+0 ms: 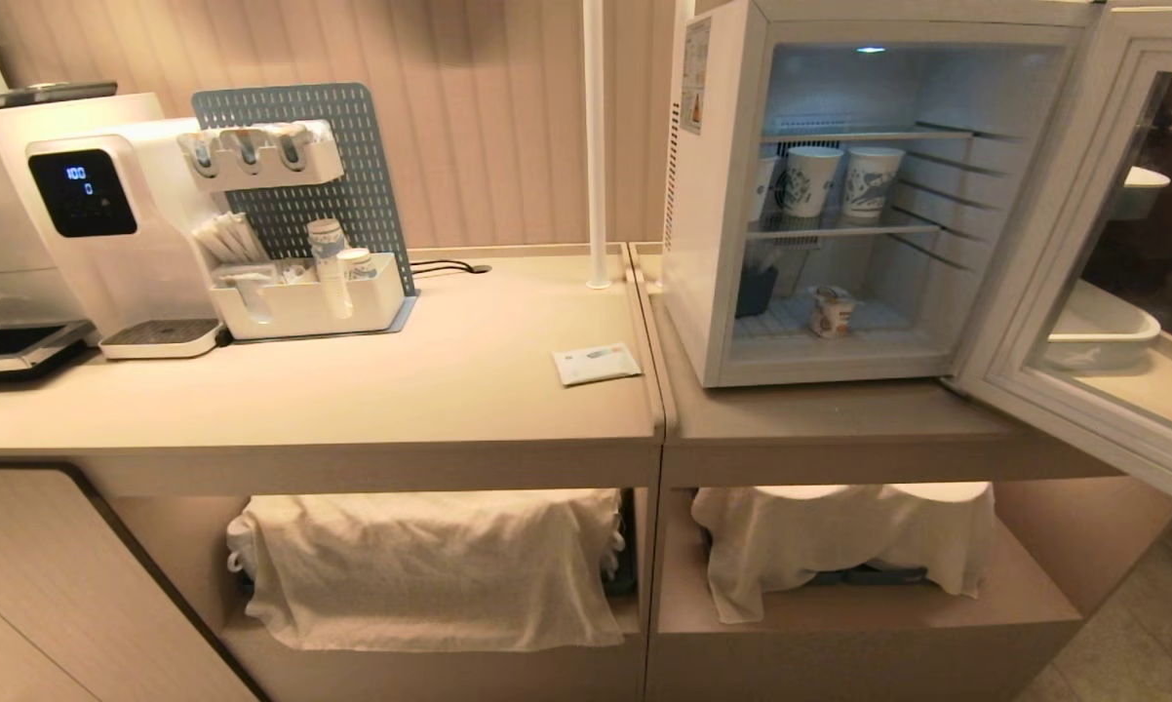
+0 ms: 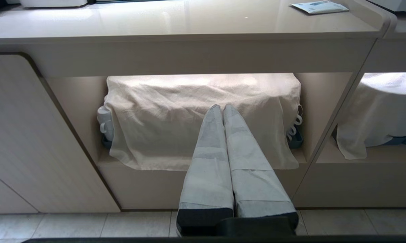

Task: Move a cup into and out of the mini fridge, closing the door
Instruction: Close the freezer door

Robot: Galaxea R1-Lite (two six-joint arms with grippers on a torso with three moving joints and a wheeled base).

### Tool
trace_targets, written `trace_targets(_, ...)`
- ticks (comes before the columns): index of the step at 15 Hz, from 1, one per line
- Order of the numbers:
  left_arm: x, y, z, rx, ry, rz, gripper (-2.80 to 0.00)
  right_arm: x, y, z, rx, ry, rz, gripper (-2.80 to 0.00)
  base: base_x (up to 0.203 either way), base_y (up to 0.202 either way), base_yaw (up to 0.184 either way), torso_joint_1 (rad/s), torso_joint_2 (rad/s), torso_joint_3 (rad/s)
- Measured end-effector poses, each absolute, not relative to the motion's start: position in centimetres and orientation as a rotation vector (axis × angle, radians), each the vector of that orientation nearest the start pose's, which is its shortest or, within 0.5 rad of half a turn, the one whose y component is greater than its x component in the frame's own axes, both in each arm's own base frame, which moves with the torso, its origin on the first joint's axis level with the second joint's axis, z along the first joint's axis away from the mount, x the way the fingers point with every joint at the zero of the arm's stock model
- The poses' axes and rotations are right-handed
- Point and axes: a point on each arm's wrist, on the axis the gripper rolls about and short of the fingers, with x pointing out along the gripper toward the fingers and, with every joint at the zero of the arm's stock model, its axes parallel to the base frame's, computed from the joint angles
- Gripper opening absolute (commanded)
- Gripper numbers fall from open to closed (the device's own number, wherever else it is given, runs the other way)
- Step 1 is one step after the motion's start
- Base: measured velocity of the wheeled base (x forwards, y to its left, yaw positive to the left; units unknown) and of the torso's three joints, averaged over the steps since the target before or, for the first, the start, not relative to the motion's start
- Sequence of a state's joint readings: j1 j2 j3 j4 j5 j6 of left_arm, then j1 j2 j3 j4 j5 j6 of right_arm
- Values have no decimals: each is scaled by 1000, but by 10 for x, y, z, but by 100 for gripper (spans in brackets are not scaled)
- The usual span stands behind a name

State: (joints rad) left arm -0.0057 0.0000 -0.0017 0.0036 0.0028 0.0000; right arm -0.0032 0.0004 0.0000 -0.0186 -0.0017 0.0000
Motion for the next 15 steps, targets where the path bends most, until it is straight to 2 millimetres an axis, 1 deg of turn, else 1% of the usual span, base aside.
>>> trace_targets(3,-23,0,76,0,2,-3,-280,-23,0,77,0,-19,-4,-280,-165,0,-1,3,0,2)
trace_targets(9,-23,0,76,4,2,-1,-280,-23,0,77,0,-17,-3,-280,-1,-10,-1,-1,1,1)
trace_targets(11,-23,0,76,7,2,-4,-280,-23,0,77,0,-19,-4,-280,-2,-141,2,0,4,4)
trace_targets(15,-23,0,76,20,1,-4,-280,-23,0,77,0,-19,-4,-280,0,-197,-1,2,3,3)
